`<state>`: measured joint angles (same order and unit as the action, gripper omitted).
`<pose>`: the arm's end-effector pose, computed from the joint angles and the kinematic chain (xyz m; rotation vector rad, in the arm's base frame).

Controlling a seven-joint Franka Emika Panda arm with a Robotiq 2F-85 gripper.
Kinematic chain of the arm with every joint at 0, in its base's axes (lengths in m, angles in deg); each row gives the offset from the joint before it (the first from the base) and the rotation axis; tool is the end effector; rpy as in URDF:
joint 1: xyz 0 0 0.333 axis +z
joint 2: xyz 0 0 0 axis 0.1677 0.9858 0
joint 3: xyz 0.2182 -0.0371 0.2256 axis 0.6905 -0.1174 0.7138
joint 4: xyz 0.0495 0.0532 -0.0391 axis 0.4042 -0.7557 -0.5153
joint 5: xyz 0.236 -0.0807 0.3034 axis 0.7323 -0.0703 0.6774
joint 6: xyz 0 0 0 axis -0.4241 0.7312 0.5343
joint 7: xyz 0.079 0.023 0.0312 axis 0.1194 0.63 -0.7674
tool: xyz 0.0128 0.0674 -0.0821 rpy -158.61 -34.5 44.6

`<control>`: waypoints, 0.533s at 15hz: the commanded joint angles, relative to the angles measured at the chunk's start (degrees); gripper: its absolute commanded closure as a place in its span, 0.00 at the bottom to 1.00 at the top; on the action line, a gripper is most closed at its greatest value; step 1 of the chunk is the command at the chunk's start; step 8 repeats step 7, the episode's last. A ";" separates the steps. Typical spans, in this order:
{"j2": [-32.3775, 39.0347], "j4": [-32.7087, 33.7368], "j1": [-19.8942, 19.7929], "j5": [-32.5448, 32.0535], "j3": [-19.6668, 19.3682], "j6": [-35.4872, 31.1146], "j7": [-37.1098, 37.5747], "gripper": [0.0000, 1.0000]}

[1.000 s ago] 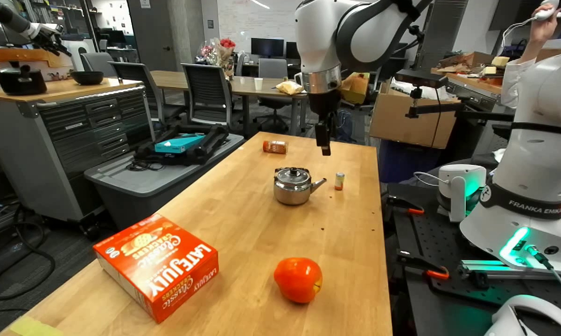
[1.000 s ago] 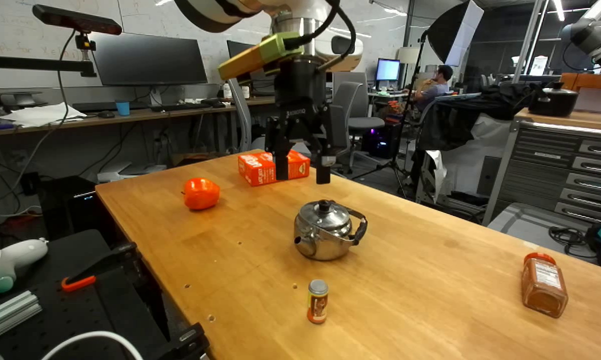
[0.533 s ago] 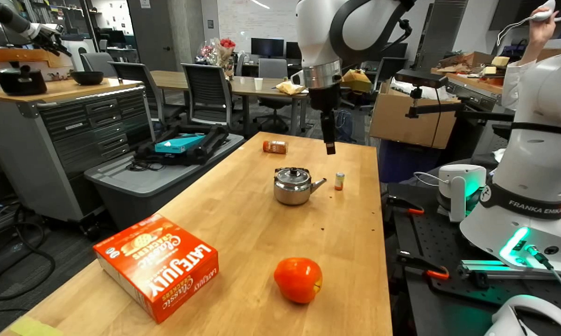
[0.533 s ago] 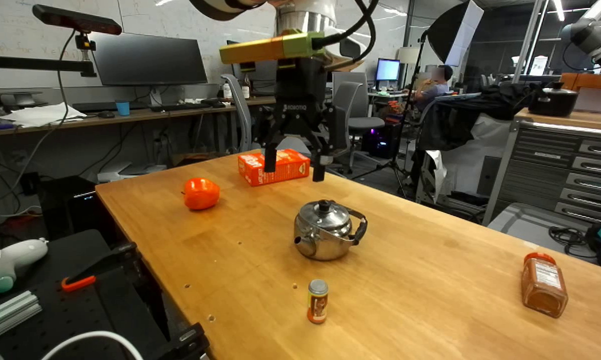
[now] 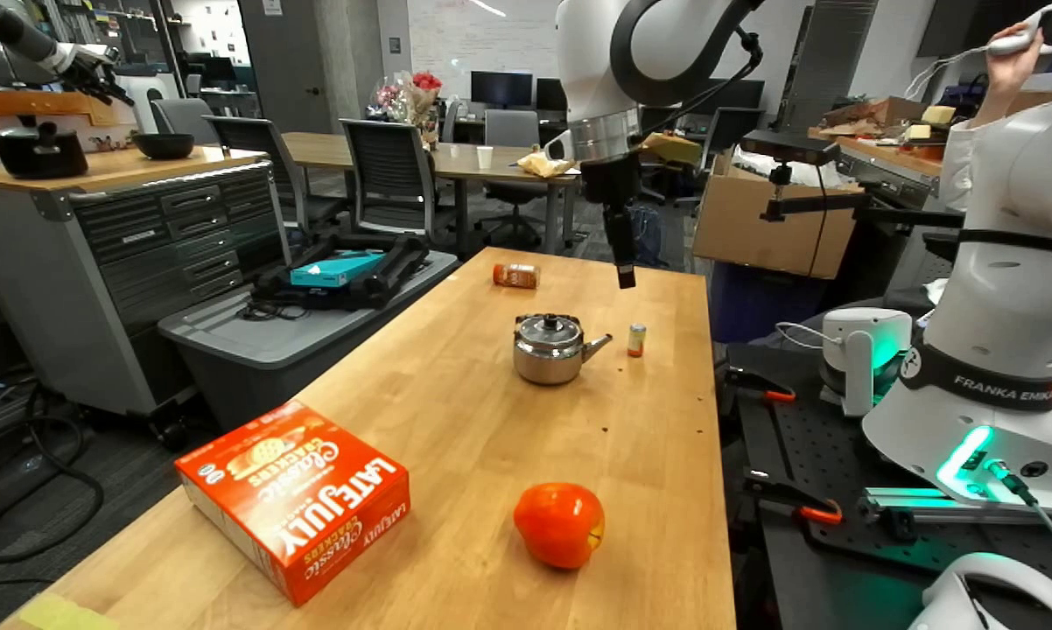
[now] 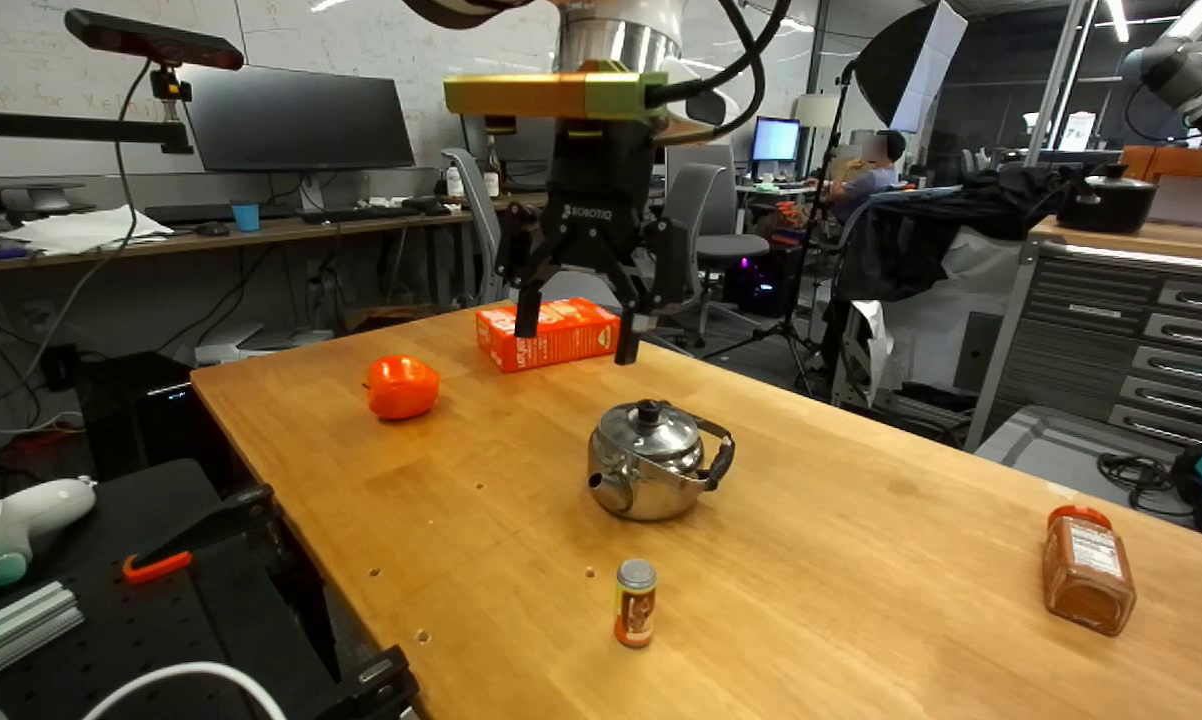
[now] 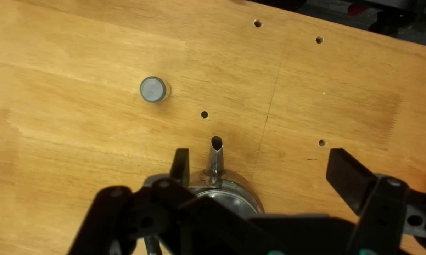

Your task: Pick the lid and put it on the tea pot

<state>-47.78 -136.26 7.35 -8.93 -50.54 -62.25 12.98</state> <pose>0.4445 -0.0472 0.3039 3.0501 0.3884 -0.3773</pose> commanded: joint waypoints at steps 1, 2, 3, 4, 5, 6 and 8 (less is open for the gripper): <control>0.00 0.08 -0.04 0.07 0.06 0.12 -0.05 0.00; 0.00 0.09 -0.04 0.13 0.06 0.16 -0.08 0.00; 0.00 0.10 -0.04 0.17 0.06 0.20 -0.10 0.00; 0.00 0.11 -0.04 0.21 0.06 0.25 -0.12 0.00; 0.00 0.12 -0.04 0.23 0.06 0.30 -0.14 0.00; 0.00 0.13 -0.04 0.25 0.06 0.35 -0.14 0.00; 0.00 0.14 -0.04 0.25 0.06 0.38 -0.16 0.00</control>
